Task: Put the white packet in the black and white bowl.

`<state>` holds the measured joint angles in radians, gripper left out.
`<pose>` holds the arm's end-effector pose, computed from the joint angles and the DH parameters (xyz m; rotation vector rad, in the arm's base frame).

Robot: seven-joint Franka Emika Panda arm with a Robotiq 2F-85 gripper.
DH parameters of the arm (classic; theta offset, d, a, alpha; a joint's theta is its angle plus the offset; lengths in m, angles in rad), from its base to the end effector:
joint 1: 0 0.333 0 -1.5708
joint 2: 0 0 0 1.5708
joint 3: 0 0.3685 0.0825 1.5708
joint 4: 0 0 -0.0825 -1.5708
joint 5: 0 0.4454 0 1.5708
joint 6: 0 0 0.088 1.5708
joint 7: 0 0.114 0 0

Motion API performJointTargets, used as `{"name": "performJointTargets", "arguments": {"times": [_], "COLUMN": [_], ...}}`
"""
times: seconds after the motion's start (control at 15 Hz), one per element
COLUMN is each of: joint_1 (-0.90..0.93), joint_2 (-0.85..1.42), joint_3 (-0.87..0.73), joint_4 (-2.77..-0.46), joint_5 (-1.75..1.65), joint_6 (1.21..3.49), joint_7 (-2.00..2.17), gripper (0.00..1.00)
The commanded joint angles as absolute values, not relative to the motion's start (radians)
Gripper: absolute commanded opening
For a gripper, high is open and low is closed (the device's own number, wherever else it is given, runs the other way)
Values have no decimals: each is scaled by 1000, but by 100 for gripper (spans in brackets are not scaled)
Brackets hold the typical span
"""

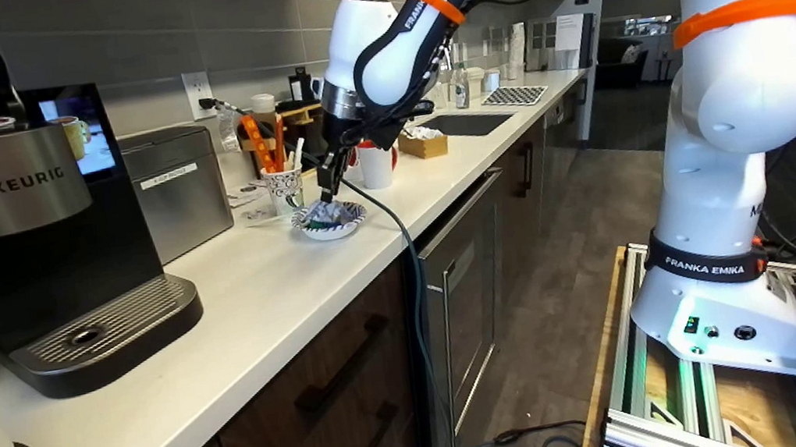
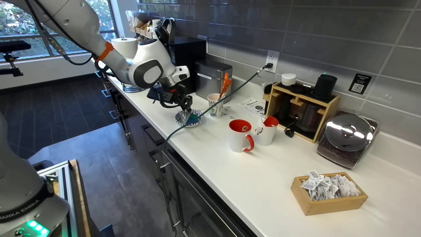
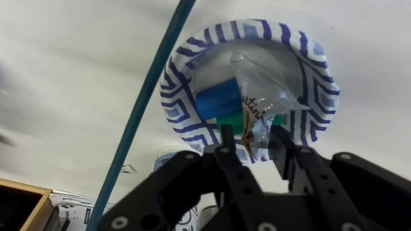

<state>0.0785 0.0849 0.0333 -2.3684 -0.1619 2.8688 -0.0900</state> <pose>0.5815 0.0740 0.3324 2.9626 0.5205 0.6339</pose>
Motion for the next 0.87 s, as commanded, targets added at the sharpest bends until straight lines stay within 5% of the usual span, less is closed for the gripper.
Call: {"name": "performJointTargets", "arguments": {"times": [0.0,0.27,0.73,0.8], "joint_1": [89,100,107,123], "joint_2": [54,-52,-350,-240], "joint_3": [-10,16,115,113], "joint_4": [-2412,-2504,-2792,-2685], "joint_5": [-285,-255,-84,-66], "joint_6": [2940,2956,2989,2966], "joint_7": [45,91,179,94], "gripper": [66,97,100,100]}}
